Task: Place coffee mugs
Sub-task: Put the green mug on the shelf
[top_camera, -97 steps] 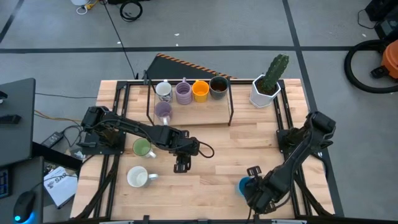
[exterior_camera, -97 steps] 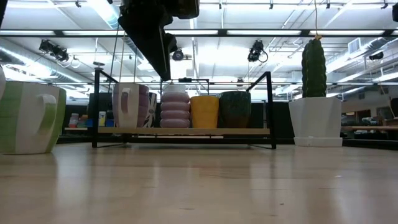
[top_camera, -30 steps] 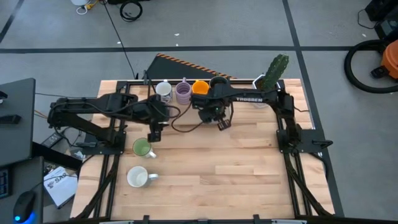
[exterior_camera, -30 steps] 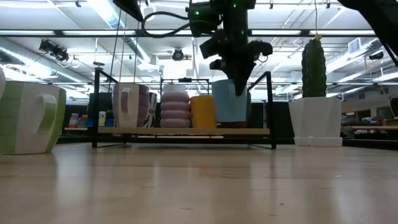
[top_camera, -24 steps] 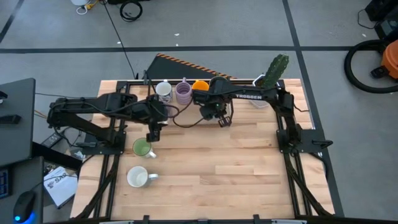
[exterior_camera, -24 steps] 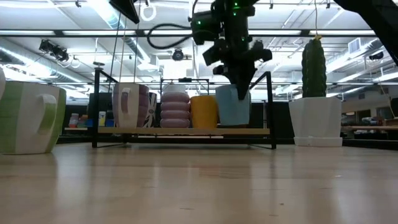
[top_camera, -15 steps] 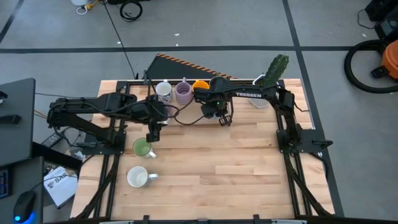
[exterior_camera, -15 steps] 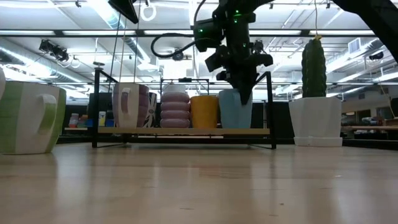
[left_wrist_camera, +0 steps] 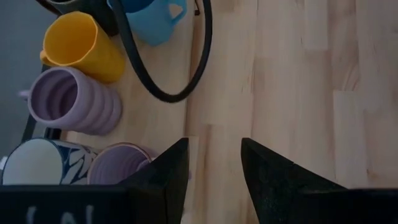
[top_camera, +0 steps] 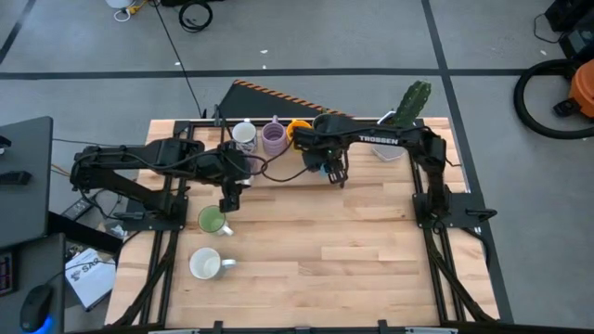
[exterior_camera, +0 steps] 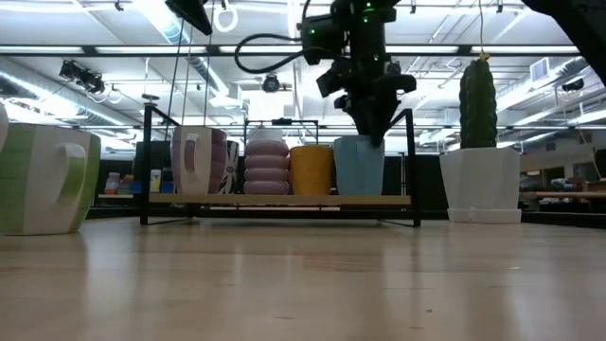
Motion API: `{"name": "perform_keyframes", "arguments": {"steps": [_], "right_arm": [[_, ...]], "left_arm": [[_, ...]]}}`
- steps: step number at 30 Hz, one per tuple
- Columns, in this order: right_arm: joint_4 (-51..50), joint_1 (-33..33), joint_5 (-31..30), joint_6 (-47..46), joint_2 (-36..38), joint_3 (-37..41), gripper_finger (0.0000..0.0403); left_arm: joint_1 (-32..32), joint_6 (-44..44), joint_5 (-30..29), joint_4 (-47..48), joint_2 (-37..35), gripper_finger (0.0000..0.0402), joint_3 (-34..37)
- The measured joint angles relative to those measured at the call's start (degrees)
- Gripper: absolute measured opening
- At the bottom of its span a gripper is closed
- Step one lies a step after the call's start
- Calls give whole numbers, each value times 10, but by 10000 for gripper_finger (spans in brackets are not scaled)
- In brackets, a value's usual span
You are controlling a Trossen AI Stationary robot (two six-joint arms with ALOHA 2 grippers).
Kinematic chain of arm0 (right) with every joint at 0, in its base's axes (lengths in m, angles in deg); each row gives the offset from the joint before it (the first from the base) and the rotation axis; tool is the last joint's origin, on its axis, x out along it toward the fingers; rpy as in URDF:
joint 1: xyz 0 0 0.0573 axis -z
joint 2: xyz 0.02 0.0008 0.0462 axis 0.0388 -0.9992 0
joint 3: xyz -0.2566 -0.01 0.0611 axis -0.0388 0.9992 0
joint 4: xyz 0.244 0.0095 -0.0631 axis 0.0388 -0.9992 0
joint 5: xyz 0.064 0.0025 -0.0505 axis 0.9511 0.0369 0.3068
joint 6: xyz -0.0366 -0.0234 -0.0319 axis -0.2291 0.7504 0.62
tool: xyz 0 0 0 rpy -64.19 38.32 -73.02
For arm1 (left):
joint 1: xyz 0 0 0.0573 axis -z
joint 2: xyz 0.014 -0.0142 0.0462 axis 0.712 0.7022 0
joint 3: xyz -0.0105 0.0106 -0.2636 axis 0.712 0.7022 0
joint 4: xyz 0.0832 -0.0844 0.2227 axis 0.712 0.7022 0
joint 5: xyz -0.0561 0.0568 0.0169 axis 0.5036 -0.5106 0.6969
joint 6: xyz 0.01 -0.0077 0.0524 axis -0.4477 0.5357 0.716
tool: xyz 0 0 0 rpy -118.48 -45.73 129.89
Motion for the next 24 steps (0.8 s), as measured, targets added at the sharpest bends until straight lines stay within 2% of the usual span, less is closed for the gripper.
{"name": "perform_keyframes", "arguments": {"steps": [6,13,16,20,24], "right_arm": [[-8,-14,-32,-2,29,0,171],[18,-47,-26,-21,78,0,171],[44,-62,7,-39,107,10,171],[145,-91,79,-53,164,86,171],[285,-133,46,-63,223,204,171]], "left_arm": [[0,-15,0,-1,0,153,0],[0,-48,0,-14,0,153,0],[1,-81,1,-5,1,153,0],[7,-140,31,13,1,153,23],[32,-191,67,12,1,153,76]]}}
